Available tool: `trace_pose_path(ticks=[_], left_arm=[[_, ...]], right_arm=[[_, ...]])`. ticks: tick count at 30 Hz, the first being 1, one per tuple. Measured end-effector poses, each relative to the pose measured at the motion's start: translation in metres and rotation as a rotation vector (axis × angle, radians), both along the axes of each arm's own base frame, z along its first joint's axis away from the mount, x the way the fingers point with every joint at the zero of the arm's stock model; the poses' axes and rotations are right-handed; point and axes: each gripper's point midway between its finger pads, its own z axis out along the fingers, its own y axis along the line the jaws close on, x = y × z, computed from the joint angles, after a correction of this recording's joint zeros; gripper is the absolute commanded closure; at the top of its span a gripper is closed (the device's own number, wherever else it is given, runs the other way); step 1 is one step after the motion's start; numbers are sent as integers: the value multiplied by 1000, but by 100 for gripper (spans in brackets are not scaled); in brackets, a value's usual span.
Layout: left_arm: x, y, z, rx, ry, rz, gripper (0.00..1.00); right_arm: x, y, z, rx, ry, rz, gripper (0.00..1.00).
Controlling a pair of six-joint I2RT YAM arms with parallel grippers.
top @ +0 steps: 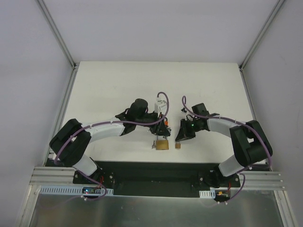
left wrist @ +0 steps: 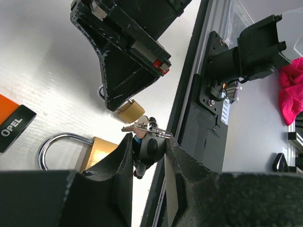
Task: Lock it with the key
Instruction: Place the lock at the center of the board.
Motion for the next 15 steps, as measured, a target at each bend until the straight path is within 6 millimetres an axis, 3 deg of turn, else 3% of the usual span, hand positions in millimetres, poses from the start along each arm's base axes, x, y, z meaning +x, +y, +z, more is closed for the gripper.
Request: trace_pose_path(ticks=[5,15], left_arm=[[-1,-4,0,3,-2,-5,100],[-1,-4,-4,10,4,-4,100]], right_arm=[[1,-7,-6,-33,14,-21,74],[9,-19,-7,-106,-6,-61,71]])
